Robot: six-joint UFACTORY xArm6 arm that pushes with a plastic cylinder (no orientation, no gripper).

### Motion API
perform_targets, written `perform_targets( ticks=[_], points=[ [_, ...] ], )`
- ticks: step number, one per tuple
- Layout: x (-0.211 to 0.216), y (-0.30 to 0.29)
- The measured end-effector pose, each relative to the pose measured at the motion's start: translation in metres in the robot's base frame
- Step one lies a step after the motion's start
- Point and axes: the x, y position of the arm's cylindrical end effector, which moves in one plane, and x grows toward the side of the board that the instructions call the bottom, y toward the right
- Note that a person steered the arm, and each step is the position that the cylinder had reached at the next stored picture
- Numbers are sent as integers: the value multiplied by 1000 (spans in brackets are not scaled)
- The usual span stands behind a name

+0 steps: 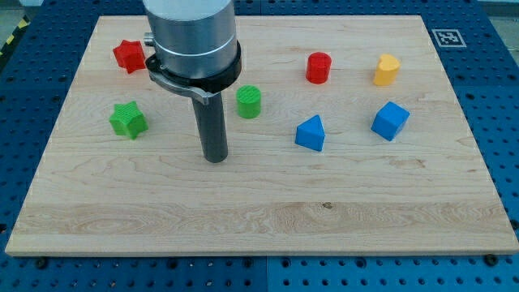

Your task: Form a triangle with red circle green circle and heart

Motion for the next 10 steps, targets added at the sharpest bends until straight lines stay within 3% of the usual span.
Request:
perform_targets(
  ticks=[1, 3, 4, 5, 6, 7, 10],
  points=[
    [1, -3],
    [-47, -71],
    [-45, -28],
    [-75, 26],
    [-136, 86],
    [-158, 136],
    [-173, 195]
  ],
)
